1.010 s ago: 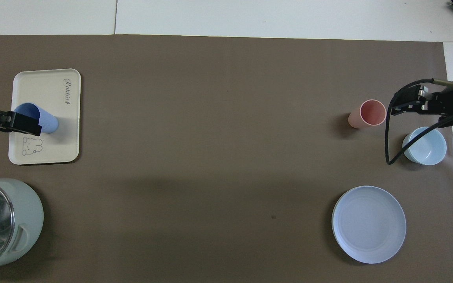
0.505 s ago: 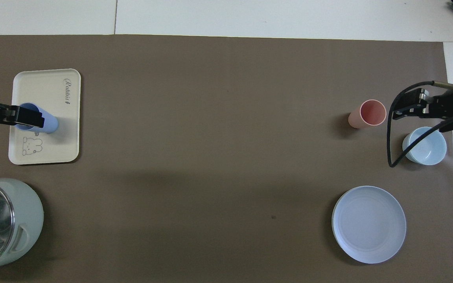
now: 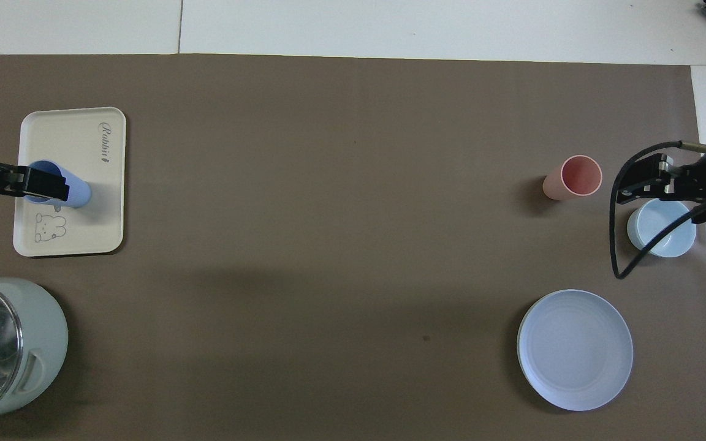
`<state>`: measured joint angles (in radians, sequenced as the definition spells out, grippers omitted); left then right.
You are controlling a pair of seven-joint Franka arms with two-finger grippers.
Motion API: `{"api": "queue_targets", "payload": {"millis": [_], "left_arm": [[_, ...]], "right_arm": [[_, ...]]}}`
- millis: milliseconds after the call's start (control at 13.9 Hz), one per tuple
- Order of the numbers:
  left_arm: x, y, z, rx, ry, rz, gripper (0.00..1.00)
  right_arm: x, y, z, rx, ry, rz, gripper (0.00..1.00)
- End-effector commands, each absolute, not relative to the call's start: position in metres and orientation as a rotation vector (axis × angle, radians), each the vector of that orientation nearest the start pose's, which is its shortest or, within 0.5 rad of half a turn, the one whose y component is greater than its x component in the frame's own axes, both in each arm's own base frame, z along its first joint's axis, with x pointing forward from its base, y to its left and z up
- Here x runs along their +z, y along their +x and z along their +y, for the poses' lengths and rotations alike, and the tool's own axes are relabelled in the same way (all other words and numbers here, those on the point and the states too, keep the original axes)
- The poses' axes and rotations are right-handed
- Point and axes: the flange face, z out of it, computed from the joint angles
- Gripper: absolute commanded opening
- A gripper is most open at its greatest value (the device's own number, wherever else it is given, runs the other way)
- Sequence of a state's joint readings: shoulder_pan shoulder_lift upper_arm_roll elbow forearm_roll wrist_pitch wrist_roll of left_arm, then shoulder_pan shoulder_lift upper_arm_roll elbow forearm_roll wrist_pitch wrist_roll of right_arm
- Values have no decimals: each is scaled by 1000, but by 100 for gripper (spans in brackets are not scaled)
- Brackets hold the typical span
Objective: Place cup on tray
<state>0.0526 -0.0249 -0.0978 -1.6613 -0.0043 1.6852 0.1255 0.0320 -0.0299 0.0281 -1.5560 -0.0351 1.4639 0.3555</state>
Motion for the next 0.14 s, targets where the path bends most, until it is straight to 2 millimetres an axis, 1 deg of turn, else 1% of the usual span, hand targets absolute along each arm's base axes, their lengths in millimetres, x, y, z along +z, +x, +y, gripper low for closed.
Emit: {"api": "queue_targets", "payload": {"millis": [0, 72], "left_arm": [[607, 545, -23, -63, -3116, 262, 100], [607, 545, -23, -63, -3116, 262, 100]], "right_arm": [[637, 526, 25, 82, -3160, 471, 100], [637, 526, 27, 87, -3146, 467, 100]]}}
